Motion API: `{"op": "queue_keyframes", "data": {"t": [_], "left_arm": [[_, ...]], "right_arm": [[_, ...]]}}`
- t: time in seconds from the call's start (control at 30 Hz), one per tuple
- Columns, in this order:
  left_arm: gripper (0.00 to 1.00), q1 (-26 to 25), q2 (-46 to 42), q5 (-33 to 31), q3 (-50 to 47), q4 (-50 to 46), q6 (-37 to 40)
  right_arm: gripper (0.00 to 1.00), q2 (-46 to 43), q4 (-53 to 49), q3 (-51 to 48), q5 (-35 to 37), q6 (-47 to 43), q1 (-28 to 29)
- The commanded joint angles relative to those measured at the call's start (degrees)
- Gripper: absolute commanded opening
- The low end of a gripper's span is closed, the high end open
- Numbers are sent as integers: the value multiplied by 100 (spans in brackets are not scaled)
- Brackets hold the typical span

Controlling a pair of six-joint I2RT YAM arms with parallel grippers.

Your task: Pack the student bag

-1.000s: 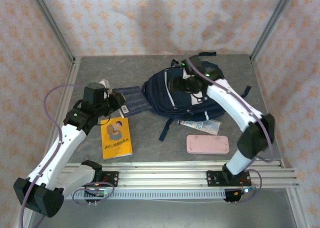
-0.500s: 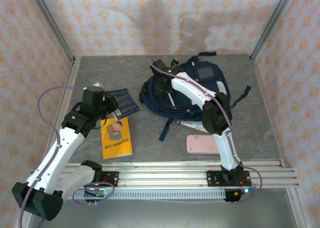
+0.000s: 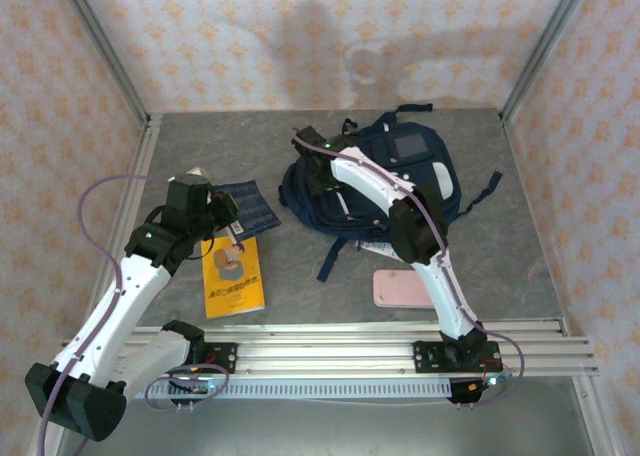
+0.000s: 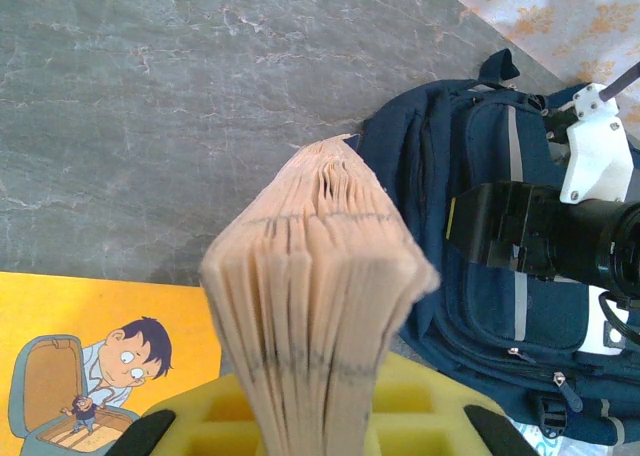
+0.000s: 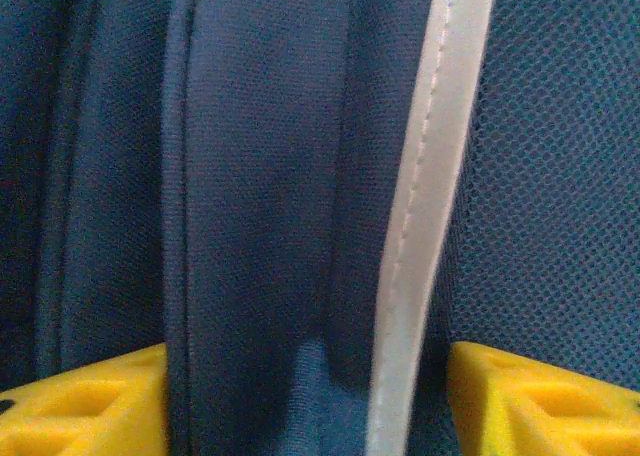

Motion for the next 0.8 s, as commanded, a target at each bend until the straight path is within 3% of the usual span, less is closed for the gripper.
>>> {"op": "queue_keyframes", "data": {"t": [0.0, 0.07, 0.13, 0.33, 0.4, 0.6, 0.77], "left_arm": [[0, 42, -90, 17, 7, 250, -22], [0, 43, -89, -1, 13, 245, -22], [0, 42, -105, -4, 42, 242, -13], [0, 41, -37, 141, 144, 325, 24], [0, 33, -10, 307, 144, 488, 57], [0, -47, 171, 794, 86, 1046, -77], [0, -515, 436, 1122, 174, 1619, -37]], "right_arm": [[43, 255, -389, 262, 751, -4, 28], [14, 226, -441, 308, 798, -8, 28], [0, -53, -289, 165, 519, -171, 28], [0, -1193, -553, 270, -862, -1012, -197], [2, -1537, -759, 228, -1898, -1312, -507], [0, -3054, 14, -1215, -3507, -1601, -1411], [0, -3629, 453, -2000, -5318, -1520, -2187]]}}
